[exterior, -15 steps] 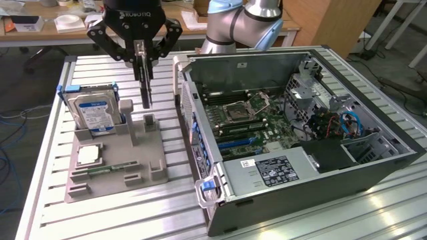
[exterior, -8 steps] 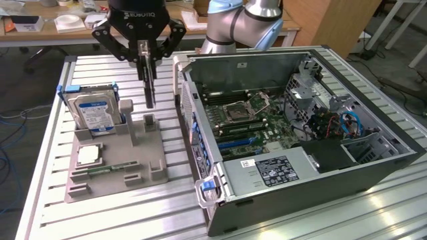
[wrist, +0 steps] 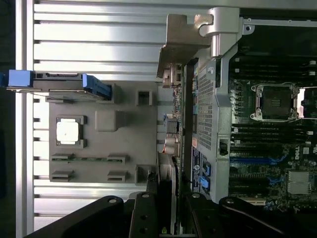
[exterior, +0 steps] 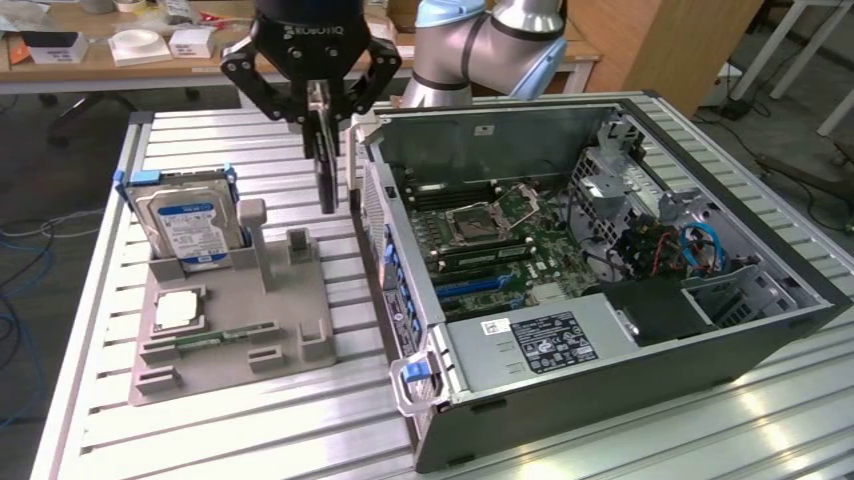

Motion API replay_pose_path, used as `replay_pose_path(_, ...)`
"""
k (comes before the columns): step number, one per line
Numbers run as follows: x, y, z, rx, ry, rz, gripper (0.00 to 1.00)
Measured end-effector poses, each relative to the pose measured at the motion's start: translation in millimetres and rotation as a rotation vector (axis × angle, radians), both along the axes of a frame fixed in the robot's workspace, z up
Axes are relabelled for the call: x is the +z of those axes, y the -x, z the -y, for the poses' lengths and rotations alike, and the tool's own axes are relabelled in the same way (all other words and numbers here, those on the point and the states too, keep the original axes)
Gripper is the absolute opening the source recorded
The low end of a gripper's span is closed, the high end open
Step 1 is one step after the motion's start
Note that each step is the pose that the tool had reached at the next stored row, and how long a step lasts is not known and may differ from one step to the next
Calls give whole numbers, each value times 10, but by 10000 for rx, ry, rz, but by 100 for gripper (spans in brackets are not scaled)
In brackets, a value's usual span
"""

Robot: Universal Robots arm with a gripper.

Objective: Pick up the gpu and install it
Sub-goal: 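Pick up the gpu and move the gpu toward the slot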

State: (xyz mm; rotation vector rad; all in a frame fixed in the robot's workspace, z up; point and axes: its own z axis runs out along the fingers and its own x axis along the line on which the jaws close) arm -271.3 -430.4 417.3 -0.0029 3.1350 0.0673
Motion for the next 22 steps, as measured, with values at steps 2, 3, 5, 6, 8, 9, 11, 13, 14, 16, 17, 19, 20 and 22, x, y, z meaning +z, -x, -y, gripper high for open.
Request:
replay_pose_path(2, 1, -54, 0, -6, 17, -1, 27)
replay_pose_path(3, 1, -80, 0, -10, 37, -1, 27)
replay_pose_path(5, 0, -124, 0, -23, 110, 0, 27)
replay_pose_path(6, 0, -149, 0, -30, 168, -1, 27)
replay_pose_path(8, 0, -186, 0, -43, 254, 0, 27)
replay_pose_path(9, 0, -201, 0, -47, 274, 0, 27)
replay_pose_path(11, 1, -231, 0, -54, 324, -1, 27)
replay_pose_path(13, 1, -258, 0, -62, 425, -2, 27)
replay_pose_path(14, 0, -267, 0, -64, 431, 0, 27)
replay_pose_path(16, 0, -284, 0, -64, 435, 0, 27)
replay_pose_path(17, 0, -297, 0, -64, 436, 0, 27)
replay_pose_path(19, 0, -343, 0, -67, 437, -1, 27)
replay_pose_path(20, 0, -377, 0, -67, 436, -1, 27)
replay_pose_path(22, 0, -444, 0, -70, 436, -1, 27)
